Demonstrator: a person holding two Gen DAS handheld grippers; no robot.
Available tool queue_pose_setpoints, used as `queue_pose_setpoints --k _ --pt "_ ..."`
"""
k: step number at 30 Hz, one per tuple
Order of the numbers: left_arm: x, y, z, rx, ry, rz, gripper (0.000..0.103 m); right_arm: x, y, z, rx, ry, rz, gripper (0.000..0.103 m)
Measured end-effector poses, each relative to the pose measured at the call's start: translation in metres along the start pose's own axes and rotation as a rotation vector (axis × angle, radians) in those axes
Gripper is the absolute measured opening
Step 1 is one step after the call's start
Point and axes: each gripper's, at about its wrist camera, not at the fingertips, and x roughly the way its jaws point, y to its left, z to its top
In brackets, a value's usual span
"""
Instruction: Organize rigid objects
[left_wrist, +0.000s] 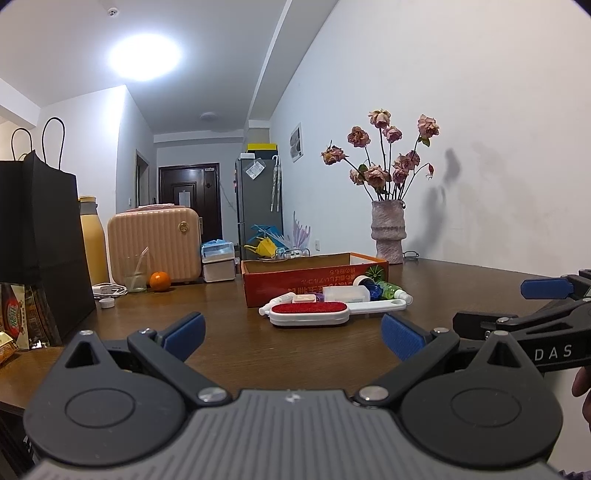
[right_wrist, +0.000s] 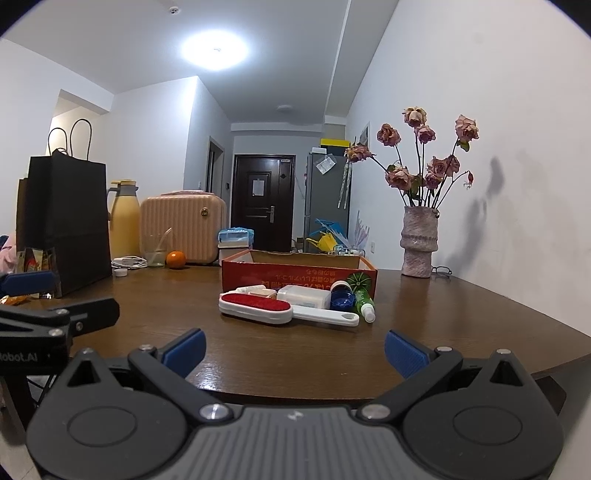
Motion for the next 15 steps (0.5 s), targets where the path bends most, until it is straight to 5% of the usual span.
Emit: queue_pose_setpoints --k 15 --pt "0.0013 0.0005 -0.0038 -0.004 0.008 0.002 0.103 -0.0006 0.0007 -0.0005 -0.001 0.002 0.003 0.103"
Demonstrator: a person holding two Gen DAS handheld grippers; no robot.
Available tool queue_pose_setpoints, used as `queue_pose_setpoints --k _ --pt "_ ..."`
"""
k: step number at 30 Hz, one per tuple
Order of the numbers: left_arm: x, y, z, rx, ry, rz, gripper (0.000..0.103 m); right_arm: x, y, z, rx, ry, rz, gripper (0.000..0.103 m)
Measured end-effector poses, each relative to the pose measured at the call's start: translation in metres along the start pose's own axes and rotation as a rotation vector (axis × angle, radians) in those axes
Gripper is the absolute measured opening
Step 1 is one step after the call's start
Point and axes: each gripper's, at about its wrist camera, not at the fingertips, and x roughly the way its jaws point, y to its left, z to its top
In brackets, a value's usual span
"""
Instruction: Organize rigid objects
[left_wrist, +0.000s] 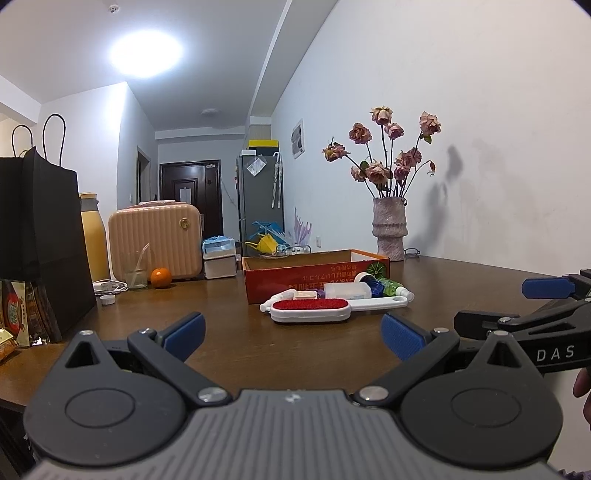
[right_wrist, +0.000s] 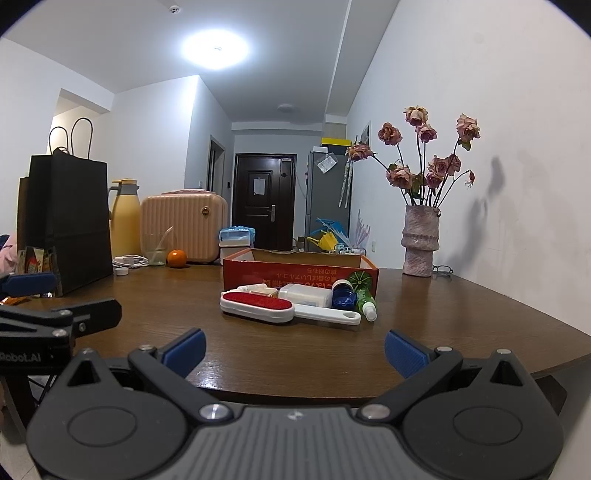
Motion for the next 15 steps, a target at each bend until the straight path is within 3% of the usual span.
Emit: queue_pose_setpoints --k 15 --pt "0.0014 -0.0007 -0.0002 0.002 0.011 0.005 0.103 0.0007 0.0004 -0.0025 0.001 0.001 -0.001 0.103"
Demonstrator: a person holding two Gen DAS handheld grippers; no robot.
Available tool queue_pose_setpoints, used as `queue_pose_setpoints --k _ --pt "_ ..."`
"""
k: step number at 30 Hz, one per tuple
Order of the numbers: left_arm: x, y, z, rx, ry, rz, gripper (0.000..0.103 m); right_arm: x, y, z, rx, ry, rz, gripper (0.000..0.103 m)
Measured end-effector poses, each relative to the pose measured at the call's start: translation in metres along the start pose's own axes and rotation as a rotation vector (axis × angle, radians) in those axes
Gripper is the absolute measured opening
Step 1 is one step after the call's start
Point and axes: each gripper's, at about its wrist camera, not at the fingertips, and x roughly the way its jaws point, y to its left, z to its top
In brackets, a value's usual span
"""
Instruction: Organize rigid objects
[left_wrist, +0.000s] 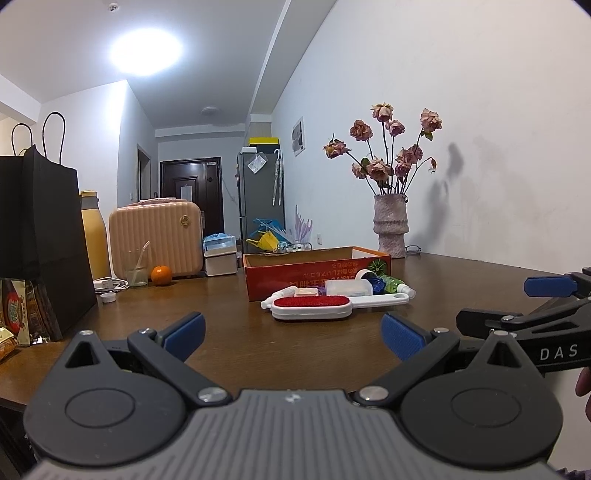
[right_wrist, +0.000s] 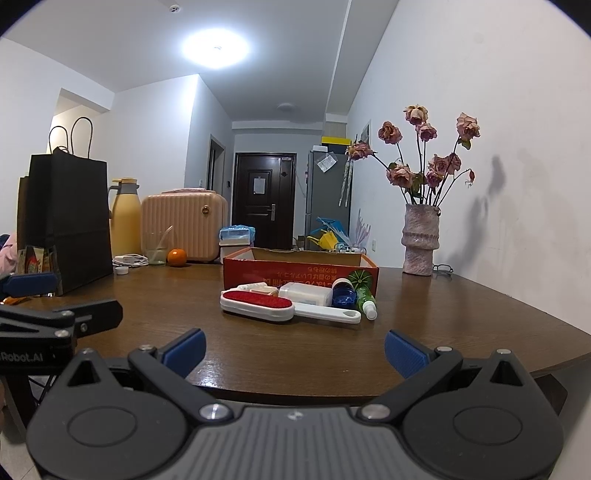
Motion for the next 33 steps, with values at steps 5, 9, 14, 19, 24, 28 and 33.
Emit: queue_pose_setpoints --k 5,9,14,19,24,28,33 --pt "0.012 0.000 0.008 0.000 -0.019 0.011 0.103 0.004 -0.002 0.002 -0.033 -0.011 -0.032 0.103" --pt "0.020 0.001 0.023 -0.023 -0.052 0.023 0.103 0.007 -0.010 0.009 -0.024 -0.033 -0.062 0.103" --pt "0.019 0.007 0.034 -0.036 -0.087 0.033 0.103 0.004 -0.018 0.015 -0.010 -0.050 -0.086 0.103" --pt "0.024 0.008 0.037 -0.038 -0.082 0.033 0.103 0.008 -0.024 0.017 0.004 -0.046 -0.094 0.103" --pt "0.052 0.016 0.047 -0.059 -0.063 0.058 0.103 0.035 -0.036 0.027 0.012 -0.050 -0.086 0.103" --pt "0.094 0.024 0.052 -0.053 -0.045 0.098 0.103 0.087 -0.057 0.032 0.051 -0.011 -0.012 0.103" --pt "0.167 0.034 0.054 -0.028 0.097 0.069 0.103 0.163 -0.083 0.037 0.083 0.188 0.023 0.103"
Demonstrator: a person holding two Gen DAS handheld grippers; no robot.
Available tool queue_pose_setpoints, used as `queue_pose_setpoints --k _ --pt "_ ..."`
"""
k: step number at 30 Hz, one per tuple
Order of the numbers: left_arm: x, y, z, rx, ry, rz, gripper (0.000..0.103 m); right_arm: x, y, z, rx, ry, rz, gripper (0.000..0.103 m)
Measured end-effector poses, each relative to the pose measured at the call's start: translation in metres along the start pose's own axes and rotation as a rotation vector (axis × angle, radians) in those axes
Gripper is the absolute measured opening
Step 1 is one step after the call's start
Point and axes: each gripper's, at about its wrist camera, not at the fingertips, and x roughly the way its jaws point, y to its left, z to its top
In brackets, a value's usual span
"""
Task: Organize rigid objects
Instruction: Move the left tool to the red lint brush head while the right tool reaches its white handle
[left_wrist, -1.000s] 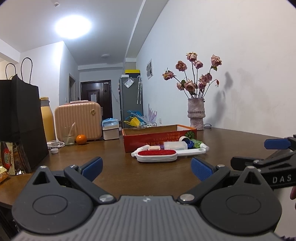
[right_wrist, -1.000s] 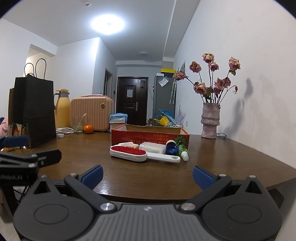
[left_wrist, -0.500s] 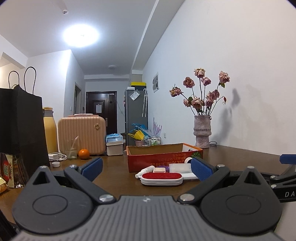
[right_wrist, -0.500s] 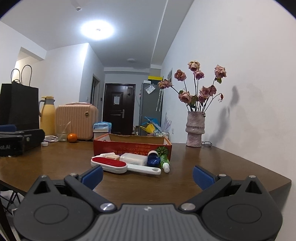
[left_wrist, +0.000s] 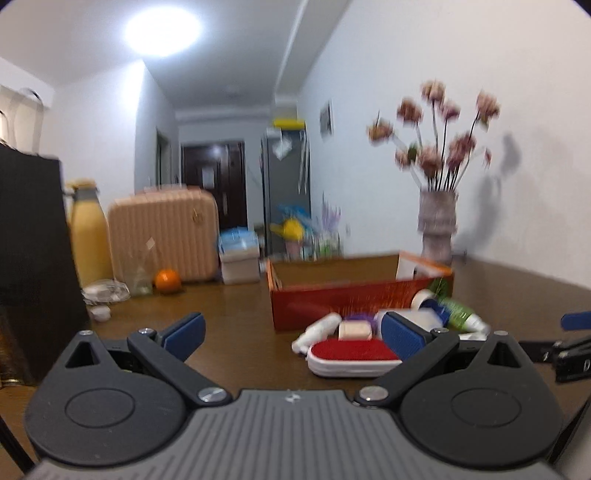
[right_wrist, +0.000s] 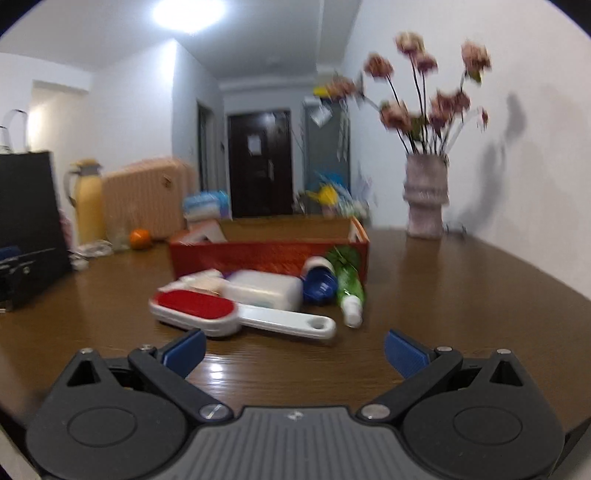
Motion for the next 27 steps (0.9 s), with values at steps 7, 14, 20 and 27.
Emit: queue_pose_setpoints --k 7,14,20,27 --pt "0.097 -0.003 -0.001 0.067 0.188 -0.086 0.103 0.068 -0.042 0.023 0.177 0.119 0.037 0.070" --pt "0.149 0.004 -0.006 -0.025 0.303 -0.166 0.087 0.116 -0.057 0.022 0.216 0.201 0.071 0.044" --pt "0.172 0.019 -0.009 -0.142 0.404 -0.236 0.058 0.130 -0.061 0.017 0.258 0.228 0.106 0.032" --pt "0.157 0.019 -0.009 -0.179 0.422 -0.248 0.049 0.131 -0.066 0.015 0.314 0.236 0.136 0.020"
